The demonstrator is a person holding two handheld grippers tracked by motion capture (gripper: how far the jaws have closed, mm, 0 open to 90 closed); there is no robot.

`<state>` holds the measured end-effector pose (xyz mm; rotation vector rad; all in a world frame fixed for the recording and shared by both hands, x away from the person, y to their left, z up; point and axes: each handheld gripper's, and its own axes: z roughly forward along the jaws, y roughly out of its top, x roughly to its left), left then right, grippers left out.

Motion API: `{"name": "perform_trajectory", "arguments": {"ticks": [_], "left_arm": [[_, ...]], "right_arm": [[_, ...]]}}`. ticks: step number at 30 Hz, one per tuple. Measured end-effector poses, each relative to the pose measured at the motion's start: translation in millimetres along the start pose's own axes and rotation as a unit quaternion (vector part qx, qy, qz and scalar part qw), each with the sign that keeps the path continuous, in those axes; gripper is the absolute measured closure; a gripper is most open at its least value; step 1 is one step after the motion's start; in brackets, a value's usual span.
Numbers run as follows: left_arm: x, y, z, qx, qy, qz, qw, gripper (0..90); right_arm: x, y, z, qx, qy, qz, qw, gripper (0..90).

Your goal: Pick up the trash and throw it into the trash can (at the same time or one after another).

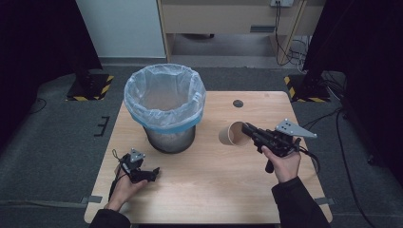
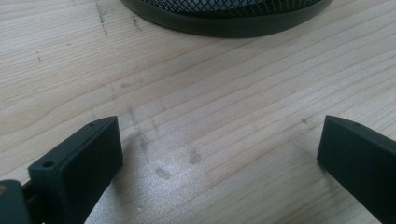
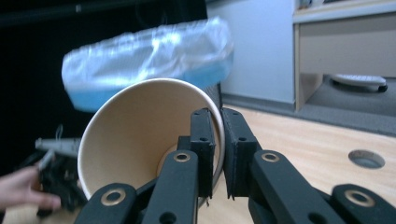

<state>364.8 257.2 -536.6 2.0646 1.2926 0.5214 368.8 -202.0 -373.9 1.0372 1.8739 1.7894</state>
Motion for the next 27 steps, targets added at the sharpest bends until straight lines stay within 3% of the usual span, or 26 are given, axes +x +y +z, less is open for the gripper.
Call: {"name": "perform_trajectory", "arguments": {"ticks": [8,16,27], "left_arm": [[0.0,0.0,0.0,0.0,0.0,0.0,1.0,0.0],[0.0,0.0,0.0,0.0,0.0,0.0,1.0,0.0],[0.0,0.0,0.0,0.0,0.0,0.0,1.0,0.0]], "right_arm": [[-2.5,19.5,-4.4,-0.039,-0.005,0.004,0.9992,84.2],[-1.9,42.8,-11.1,-0.091,-0.003,0.012,0.9958,84.4],[8.3,72.9,-8.1,-0.133,0.006,0.008,0.991,84.6]]}}
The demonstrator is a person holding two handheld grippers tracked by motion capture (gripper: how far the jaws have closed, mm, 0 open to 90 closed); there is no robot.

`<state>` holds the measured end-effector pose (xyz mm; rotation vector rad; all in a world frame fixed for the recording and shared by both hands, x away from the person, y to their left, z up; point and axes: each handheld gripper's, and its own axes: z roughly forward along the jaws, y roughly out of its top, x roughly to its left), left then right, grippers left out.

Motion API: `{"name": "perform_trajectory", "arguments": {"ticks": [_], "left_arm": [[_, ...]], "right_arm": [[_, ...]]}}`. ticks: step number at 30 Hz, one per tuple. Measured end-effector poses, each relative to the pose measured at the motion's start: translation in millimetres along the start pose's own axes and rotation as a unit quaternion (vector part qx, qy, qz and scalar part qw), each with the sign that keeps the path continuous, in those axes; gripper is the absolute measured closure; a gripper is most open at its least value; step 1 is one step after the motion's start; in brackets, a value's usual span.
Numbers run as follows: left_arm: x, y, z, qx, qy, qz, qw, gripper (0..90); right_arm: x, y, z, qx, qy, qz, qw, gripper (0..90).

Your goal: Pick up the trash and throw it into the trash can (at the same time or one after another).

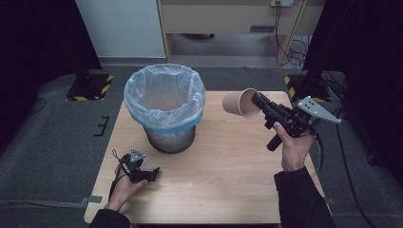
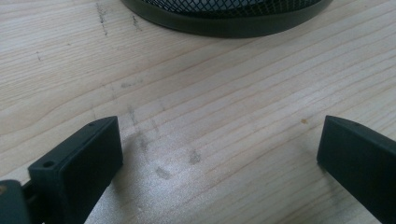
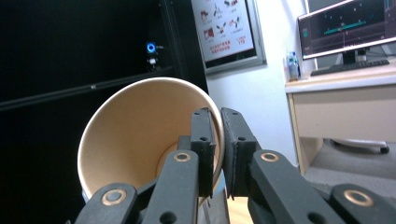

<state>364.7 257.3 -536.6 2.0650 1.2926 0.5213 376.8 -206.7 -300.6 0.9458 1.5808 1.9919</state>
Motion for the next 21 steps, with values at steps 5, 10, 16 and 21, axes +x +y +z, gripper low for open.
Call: {"name": "perform_trajectory", "arguments": {"ticks": [5,10,16,21], "left_arm": [[0.0,0.0,0.0,0.0,0.0,0.0,1.0,0.0],[0.0,0.0,0.0,0.0,0.0,0.0,1.0,0.0],[0.0,0.0,0.0,0.0,0.0,0.0,1.0,0.0],[0.0,0.0,0.0,0.0,0.0,0.0,1.0,0.0]], "right_arm": [[4.6,9.5,7.0,-0.01,0.005,-0.003,0.9999,84.6],[5.6,16.8,12.8,-0.017,0.006,-0.006,0.9998,84.6],[7.8,23.6,22.0,-0.023,0.006,-0.004,0.9997,84.6],[13.2,28.3,35.4,-0.021,0.009,-0.006,0.9997,84.6]]}}
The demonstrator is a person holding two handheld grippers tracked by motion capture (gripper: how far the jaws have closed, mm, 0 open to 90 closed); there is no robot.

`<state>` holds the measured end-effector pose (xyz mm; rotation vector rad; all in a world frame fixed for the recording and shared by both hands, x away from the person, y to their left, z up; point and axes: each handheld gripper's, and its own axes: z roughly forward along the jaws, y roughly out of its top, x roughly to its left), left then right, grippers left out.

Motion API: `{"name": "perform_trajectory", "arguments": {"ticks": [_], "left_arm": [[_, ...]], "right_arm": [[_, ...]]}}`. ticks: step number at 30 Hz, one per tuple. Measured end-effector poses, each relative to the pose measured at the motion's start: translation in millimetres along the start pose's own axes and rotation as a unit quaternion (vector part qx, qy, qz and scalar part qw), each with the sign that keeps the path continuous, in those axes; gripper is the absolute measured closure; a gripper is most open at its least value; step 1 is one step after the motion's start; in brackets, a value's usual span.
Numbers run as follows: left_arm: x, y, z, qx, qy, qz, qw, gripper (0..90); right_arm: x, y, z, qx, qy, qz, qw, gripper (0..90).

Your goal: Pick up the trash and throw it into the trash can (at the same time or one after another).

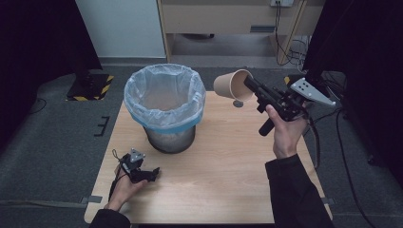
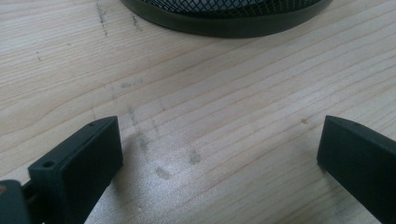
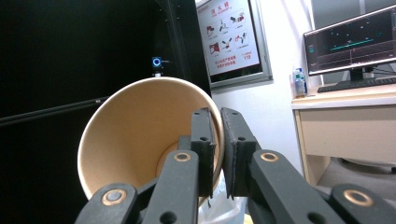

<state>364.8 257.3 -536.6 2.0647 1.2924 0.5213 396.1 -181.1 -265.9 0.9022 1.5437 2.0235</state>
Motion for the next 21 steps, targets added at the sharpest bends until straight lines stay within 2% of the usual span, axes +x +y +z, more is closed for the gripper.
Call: {"name": "perform_trajectory", "arguments": {"ticks": [12,21], "left_arm": [[-0.1,0.0,0.1,-0.001,0.0,-0.001,1.0,0.0],[0.0,0.0,0.1,-0.001,0.0,0.0,1.0,0.0]], "right_arm": [[16.7,4.8,38.3,-0.002,0.019,-0.002,0.9998,84.7],[25.4,3.7,63.8,0.006,0.025,-0.006,0.9997,84.7]]}}
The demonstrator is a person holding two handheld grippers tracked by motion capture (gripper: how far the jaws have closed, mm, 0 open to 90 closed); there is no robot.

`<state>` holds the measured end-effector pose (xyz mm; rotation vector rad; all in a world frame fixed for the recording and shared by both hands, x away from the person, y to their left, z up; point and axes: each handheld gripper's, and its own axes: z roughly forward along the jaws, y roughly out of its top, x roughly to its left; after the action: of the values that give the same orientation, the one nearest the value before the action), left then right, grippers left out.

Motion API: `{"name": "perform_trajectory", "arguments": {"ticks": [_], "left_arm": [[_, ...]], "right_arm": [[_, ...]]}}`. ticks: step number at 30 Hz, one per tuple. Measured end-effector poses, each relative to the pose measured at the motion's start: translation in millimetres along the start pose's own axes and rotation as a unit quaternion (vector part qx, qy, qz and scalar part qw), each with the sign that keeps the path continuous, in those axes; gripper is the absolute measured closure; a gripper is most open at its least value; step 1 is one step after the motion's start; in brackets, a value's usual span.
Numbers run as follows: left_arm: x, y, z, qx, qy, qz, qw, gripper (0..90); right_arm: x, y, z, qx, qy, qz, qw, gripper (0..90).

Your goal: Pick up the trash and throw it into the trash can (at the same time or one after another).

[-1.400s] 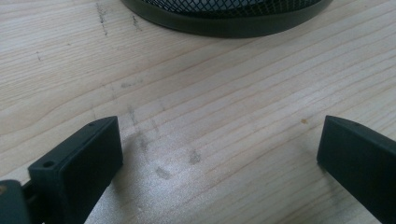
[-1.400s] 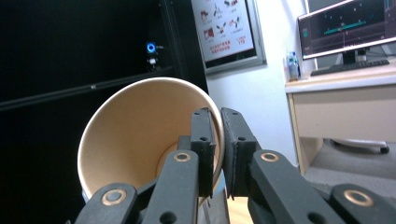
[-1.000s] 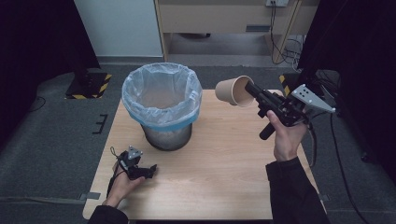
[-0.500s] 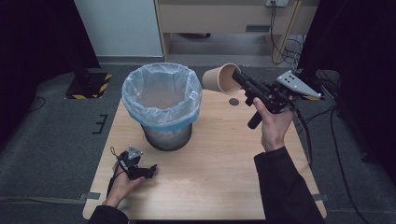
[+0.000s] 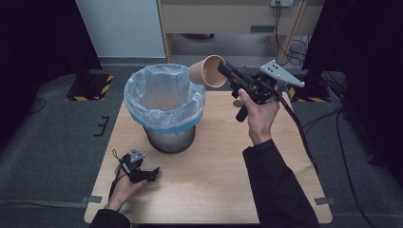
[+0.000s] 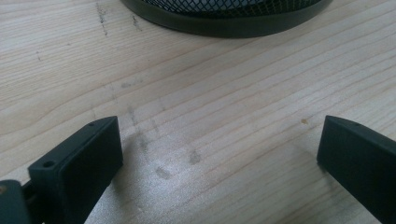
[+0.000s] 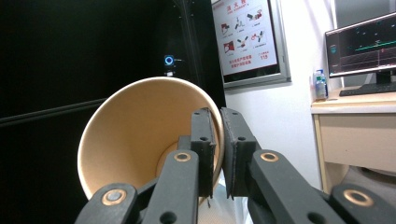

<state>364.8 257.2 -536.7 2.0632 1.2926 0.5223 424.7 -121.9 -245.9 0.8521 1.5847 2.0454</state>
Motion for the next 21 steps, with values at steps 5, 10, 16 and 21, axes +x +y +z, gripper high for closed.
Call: {"name": "perform_trajectory", "arguments": {"ticks": [5,10,16,21], "left_arm": [[0.0,0.0,0.0,0.0,0.0,0.0,1.0,0.0],[0.0,0.0,0.0,0.0,0.0,0.0,1.0,0.0],[0.0,0.0,0.0,0.0,0.0,0.0,1.0,0.0],[0.0,0.0,0.0,0.0,0.0,0.0,1.0,0.0]], "right_arm": [[2.0,-3.4,12.3,0.006,0.002,0.001,1.0,84.7],[2.5,-8.9,24.4,0.013,0.002,0.003,0.9999,84.6],[2.5,-19.5,39.2,0.023,0.002,0.012,0.9997,84.6],[2.2,-31.9,51.9,0.039,-0.002,0.014,0.9991,84.5]]}}
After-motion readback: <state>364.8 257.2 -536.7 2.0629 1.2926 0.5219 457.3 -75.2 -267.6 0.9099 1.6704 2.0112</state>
